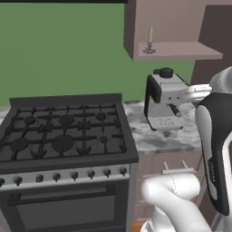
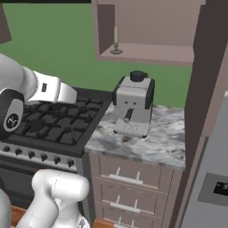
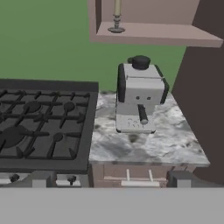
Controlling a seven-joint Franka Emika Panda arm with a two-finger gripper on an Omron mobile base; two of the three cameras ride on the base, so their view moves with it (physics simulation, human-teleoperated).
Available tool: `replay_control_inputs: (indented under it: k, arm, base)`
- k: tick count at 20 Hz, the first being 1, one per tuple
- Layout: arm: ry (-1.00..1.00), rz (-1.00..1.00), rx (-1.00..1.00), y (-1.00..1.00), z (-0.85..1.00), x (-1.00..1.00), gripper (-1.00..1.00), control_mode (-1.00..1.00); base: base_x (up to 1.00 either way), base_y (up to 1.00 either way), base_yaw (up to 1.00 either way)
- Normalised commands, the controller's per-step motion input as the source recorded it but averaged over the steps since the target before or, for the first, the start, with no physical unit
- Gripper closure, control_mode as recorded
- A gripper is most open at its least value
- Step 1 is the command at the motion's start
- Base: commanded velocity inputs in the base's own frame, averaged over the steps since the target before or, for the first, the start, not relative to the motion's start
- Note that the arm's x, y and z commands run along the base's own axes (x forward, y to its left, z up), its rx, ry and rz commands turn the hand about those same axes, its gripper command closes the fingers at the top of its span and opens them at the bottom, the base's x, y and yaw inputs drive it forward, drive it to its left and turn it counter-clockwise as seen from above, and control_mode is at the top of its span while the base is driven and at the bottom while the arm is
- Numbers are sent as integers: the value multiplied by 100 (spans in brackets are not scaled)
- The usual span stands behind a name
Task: Get the candle and the liquor from the cabinet and move them to the dining counter.
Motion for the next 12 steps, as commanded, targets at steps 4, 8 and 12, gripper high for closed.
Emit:
replay_control_inputs:
  k: [4,8,12]
  arm:
    - [0,0,0,0,0,0,-100,100]
    - [0,0,0,0,0,0,-100,100]
    - [0,0,0,0,0,0,-100,100]
  base:
    - [41,-24,-13]
    - [28,-20,-14]
    - [25,-15,-18]
